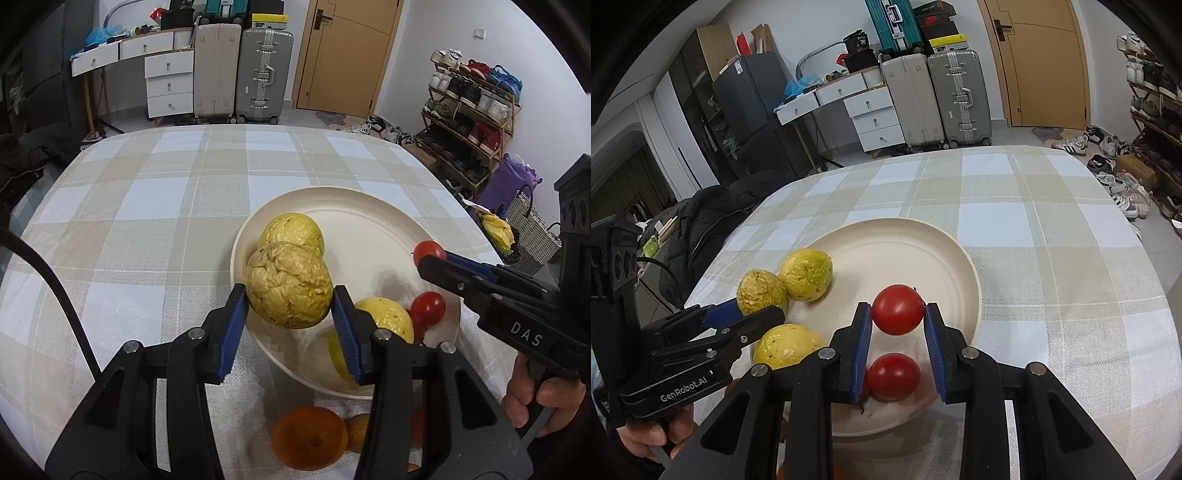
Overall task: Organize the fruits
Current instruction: 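Carry both fruits onto the white plate and open both tools to release them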
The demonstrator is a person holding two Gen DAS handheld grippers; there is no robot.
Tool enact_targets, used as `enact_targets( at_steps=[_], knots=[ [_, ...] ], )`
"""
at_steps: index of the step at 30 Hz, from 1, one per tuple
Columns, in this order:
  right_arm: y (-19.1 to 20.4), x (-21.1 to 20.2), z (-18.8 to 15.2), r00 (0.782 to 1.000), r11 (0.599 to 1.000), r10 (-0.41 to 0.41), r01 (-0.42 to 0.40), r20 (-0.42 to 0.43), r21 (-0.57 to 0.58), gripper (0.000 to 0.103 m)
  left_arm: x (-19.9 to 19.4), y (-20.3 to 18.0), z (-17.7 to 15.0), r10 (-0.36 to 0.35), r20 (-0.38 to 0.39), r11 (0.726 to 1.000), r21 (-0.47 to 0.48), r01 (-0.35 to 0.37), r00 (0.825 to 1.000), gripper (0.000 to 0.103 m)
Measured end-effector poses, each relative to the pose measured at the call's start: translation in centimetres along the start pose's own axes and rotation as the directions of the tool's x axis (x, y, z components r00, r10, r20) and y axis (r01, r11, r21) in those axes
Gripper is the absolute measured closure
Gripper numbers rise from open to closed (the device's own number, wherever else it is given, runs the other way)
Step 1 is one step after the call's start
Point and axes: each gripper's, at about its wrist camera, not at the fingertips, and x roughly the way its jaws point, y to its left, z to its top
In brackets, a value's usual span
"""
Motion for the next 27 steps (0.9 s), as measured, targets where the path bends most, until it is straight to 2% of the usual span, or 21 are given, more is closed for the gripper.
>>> enact_targets(
  at_steps=[9, 10, 13, 15, 18, 19, 20, 22, 24, 26, 27],
  knots=[
    [-0.1, 0.2, -0.1, 1.000, 1.000, -0.010, 0.010, -0.005, 0.004, 0.073, 0.4, 0.0, 0.2, -0.021, -0.013, 1.000, -0.009, 0.021, 1.000, 0.059],
    [-0.1, 0.2, -0.1, 1.000, 1.000, -0.013, 0.013, -0.004, 0.006, 0.072, 0.3, 0.0, 0.2, -0.024, -0.016, 1.000, -0.013, 0.024, 1.000, 0.059],
    [-0.3, -0.3, -0.3, 1.000, 1.000, -0.011, 0.010, 0.009, 0.015, 0.059, 0.2, -0.1, 0.1, -0.021, -0.017, 1.000, -0.007, 0.021, 1.000, 0.059],
    [-0.3, -0.8, -0.6, 1.000, 1.000, -0.006, 0.005, 0.025, 0.013, 0.055, -0.2, -0.4, -0.1, -0.008, -0.012, 1.000, 0.008, 0.008, 1.000, 0.058],
    [-0.3, -2.0, -1.1, 0.999, 1.000, -0.017, 0.016, 0.043, 0.009, 0.047, -1.1, -0.6, -0.5, 0.035, 0.006, 0.999, 0.026, -0.035, 0.999, 0.038],
    [-0.3, -2.3, -1.2, 0.999, 1.000, -0.019, 0.019, 0.048, 0.008, 0.035, -1.6, -0.6, -0.7, 0.038, 0.019, 0.999, 0.030, -0.039, 0.999, 0.029],
    [-0.4, -2.7, -1.4, 0.998, 1.000, -0.022, 0.022, 0.054, 0.010, 0.020, -2.2, -0.6, -0.9, 0.039, 0.036, 0.999, 0.032, -0.041, 0.999, 0.025],
    [-0.5, -3.6, -1.8, 0.996, 0.999, -0.035, 0.034, 0.076, 0.018, 0.006, -3.4, -0.5, -1.3, 0.040, 0.066, 0.998, 0.037, -0.043, 0.997, 0.017],
    [-0.6, -4.4, -2.1, 0.996, 0.999, -0.034, 0.031, 0.084, 0.036, 0.003, -4.6, -0.3, -1.8, 0.043, 0.086, 0.998, 0.043, -0.047, 0.995, 0.013],
    [-0.7, -4.9, -2.5, 0.997, 0.998, -0.004, -0.001, 0.078, 0.056, 0.000, -5.8, -0.1, -2.3, 0.051, 0.109, 0.997, 0.046, -0.057, 0.993, 0.001],
    [-0.7, -5.2, -2.7, 0.997, 0.998, 0.015, -0.020, 0.075, 0.061, 0.000, -6.5, 0.0, -2.6, 0.053, 0.127, 0.997, 0.045, -0.059, 0.991, 0.001]
  ],
)
